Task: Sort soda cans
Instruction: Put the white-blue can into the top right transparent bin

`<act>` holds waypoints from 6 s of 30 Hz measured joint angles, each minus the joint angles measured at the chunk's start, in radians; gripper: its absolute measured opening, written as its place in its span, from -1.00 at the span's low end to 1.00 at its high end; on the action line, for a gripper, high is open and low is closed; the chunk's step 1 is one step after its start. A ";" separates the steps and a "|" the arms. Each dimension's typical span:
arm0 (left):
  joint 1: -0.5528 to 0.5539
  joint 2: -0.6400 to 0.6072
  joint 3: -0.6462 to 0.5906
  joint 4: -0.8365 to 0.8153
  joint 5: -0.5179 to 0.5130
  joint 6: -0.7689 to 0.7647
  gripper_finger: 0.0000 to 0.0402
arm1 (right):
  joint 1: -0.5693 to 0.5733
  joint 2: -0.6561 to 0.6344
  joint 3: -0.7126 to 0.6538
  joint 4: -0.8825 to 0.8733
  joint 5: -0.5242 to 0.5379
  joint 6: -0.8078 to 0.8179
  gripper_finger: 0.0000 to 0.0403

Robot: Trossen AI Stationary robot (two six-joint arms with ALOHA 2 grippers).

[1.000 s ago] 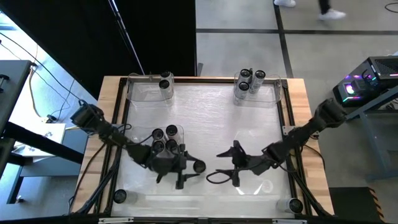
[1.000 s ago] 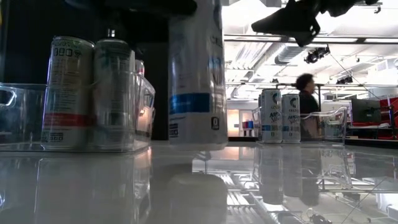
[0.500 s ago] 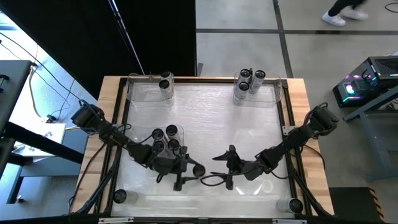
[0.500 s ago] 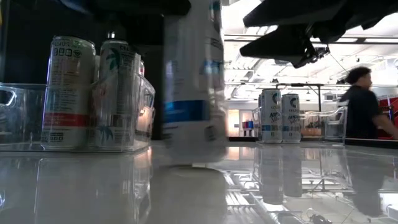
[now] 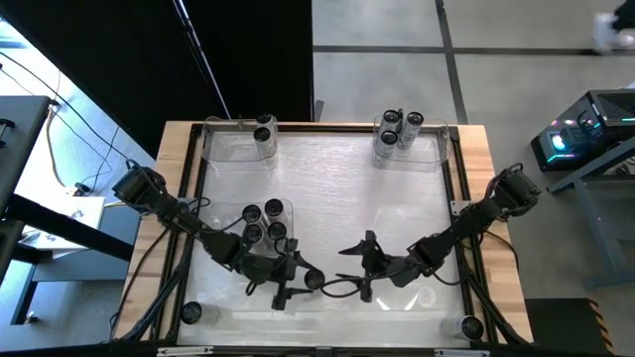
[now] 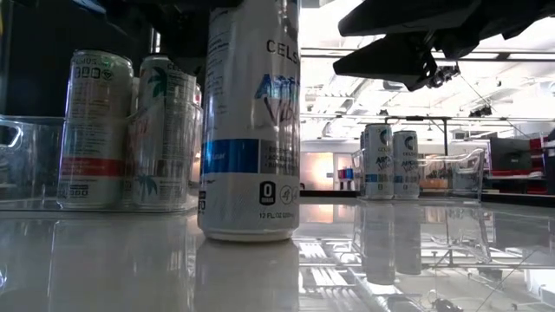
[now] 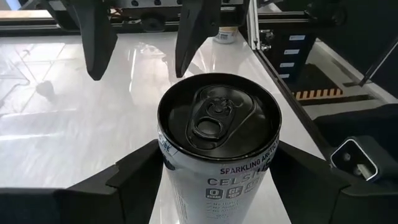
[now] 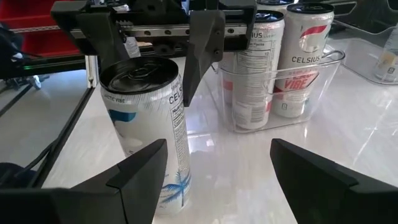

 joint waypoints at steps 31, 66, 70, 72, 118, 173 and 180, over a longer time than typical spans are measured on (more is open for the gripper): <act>-0.046 -0.054 0.002 0.086 -0.041 0.088 0.58 | -0.058 -0.002 0.000 0.124 -0.233 -0.043 0.39; -0.278 -0.307 0.001 -0.257 -0.634 0.088 0.58 | -0.111 0.219 0.525 -0.418 -0.415 -0.302 0.68; -0.278 -0.307 0.001 -0.265 -0.634 0.080 0.58 | -0.118 0.220 0.525 -0.433 -0.415 -0.245 0.68; -0.278 -0.307 0.001 -0.265 -0.634 0.070 0.58 | -0.123 0.219 0.525 -0.454 -0.415 -0.230 0.68; -0.255 -0.307 0.001 -0.264 -0.632 0.071 0.58 | -0.447 -0.879 0.182 -1.797 0.710 0.794 0.19; -0.270 -0.306 0.000 -0.263 -0.617 -0.019 0.58 | -1.195 -0.669 -0.312 -0.498 -0.093 -0.049 0.19; -0.270 -0.306 0.000 -0.263 -0.620 -0.019 0.58 | -1.196 -0.669 -0.314 -0.474 -0.107 -0.045 0.39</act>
